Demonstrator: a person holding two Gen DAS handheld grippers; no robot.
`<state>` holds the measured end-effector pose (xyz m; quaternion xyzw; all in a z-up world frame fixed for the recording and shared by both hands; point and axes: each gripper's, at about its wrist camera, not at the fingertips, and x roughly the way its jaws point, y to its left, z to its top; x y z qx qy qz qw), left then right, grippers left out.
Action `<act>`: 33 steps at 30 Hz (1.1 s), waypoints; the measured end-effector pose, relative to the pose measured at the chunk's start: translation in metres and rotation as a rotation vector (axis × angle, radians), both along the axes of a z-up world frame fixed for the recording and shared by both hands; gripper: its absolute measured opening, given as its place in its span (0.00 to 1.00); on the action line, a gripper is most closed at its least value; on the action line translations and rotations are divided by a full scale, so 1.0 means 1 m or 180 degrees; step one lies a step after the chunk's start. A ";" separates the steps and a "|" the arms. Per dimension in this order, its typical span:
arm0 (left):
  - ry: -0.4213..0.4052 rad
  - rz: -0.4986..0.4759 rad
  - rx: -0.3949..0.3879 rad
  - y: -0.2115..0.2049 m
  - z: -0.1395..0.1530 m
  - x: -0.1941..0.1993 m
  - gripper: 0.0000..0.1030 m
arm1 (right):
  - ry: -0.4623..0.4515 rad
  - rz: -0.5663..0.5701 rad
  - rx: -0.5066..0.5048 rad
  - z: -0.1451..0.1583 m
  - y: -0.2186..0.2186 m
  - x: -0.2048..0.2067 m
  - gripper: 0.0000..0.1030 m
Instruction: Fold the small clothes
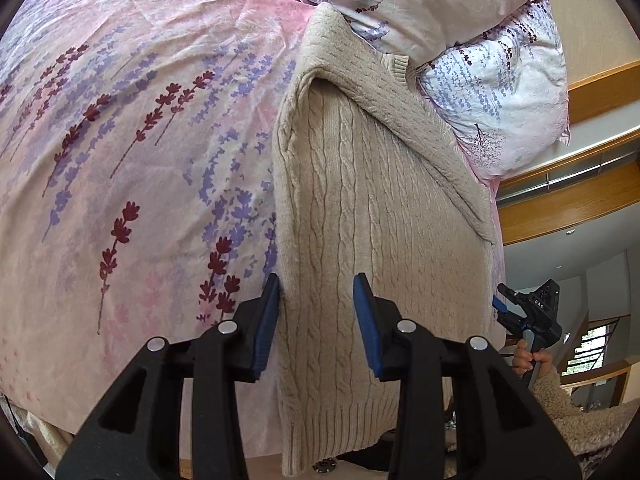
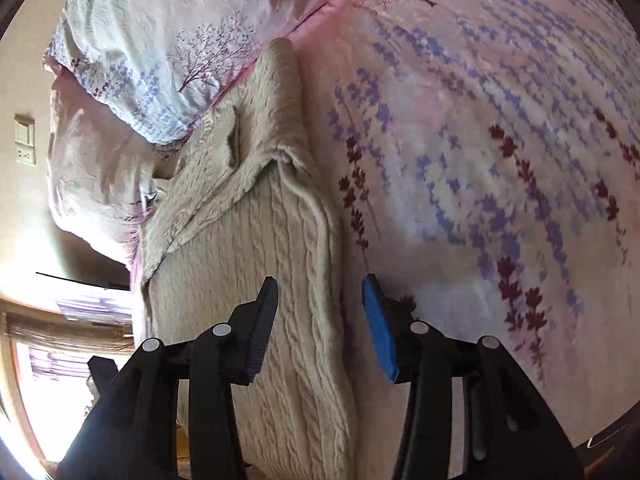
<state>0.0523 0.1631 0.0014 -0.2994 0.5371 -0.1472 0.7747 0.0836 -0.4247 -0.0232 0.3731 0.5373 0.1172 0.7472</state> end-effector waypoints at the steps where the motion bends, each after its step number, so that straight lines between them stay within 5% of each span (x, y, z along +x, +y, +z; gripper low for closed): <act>1: 0.0008 -0.0019 -0.0039 -0.001 -0.001 -0.001 0.36 | -0.0001 0.0047 0.0115 -0.003 0.003 -0.005 0.45; 8: 0.0168 -0.0255 -0.0340 -0.014 -0.010 -0.019 0.30 | 0.0124 0.0402 0.0771 -0.025 0.021 -0.038 0.45; 14: 0.0324 -0.0472 -0.0504 -0.027 -0.015 -0.036 0.25 | 0.0347 0.0840 0.1019 -0.034 0.041 -0.066 0.41; 20: 0.0426 -0.0584 -0.0543 -0.035 -0.018 -0.040 0.21 | 0.0454 0.1096 0.1024 -0.037 0.060 -0.077 0.27; 23: 0.0435 -0.0633 -0.0469 -0.036 -0.016 -0.038 0.10 | 0.0387 0.1184 0.0911 -0.034 0.066 -0.076 0.09; 33: -0.0122 -0.0559 -0.0506 -0.026 0.017 -0.024 0.06 | -0.0349 0.1166 0.0494 0.016 0.068 -0.053 0.07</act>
